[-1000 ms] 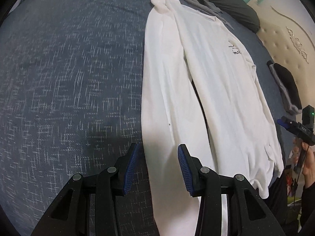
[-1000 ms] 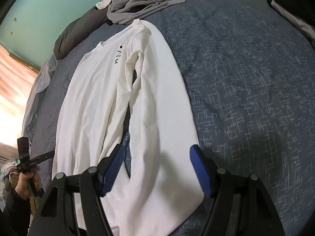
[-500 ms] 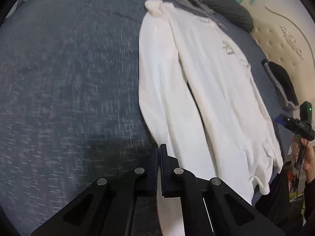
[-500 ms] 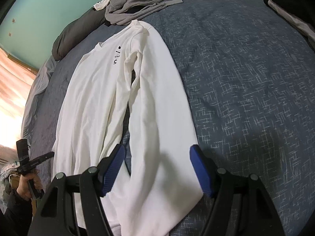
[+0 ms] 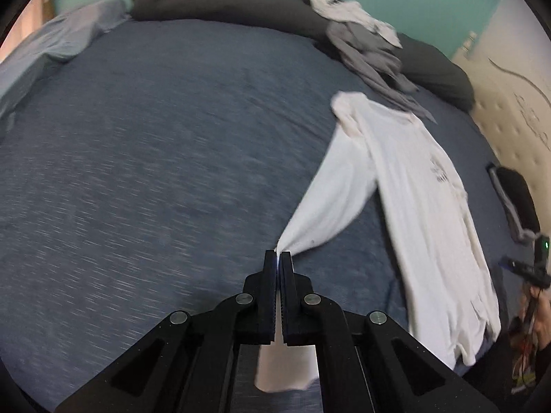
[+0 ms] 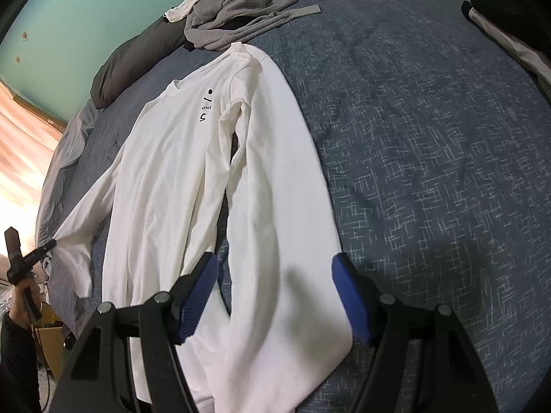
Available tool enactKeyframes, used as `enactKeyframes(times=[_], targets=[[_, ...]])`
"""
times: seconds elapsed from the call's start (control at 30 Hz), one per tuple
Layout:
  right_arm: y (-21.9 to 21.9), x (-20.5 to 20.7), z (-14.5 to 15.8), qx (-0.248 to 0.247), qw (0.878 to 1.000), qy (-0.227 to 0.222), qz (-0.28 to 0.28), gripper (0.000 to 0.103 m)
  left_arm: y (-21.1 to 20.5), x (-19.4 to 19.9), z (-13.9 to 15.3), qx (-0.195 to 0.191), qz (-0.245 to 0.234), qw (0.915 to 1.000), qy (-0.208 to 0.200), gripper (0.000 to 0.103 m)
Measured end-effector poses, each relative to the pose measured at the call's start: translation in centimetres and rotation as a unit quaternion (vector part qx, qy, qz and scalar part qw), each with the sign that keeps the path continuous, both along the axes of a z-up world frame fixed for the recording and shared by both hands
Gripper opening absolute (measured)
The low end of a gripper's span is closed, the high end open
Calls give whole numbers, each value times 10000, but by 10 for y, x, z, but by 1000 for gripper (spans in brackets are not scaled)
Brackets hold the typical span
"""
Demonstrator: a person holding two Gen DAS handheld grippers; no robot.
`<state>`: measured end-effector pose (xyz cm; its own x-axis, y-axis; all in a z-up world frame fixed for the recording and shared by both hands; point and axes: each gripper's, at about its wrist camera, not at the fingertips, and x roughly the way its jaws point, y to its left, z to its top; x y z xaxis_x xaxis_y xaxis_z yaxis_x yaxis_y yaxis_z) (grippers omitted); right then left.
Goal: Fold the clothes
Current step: 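Pull the sleeve outward from the shirt body with the left gripper and release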
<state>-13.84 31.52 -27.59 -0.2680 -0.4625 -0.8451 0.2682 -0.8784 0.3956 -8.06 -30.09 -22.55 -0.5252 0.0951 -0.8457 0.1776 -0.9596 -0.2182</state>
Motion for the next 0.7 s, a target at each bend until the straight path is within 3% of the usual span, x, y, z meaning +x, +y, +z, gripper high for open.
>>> enactKeyframes(times=[0.37, 0.57, 0.7], targets=[[-4, 1, 2, 82, 10000, 6, -17, 70, -67, -22, 15, -601, 948, 9937, -48, 1], [0, -3, -1, 139, 9998, -50, -97, 70, -97, -28, 4, -344, 1505, 9876, -297, 4], [-3, -3, -6, 177, 9997, -141, -36, 70, -90, -20, 5, -257, 1403, 9896, -176, 6]])
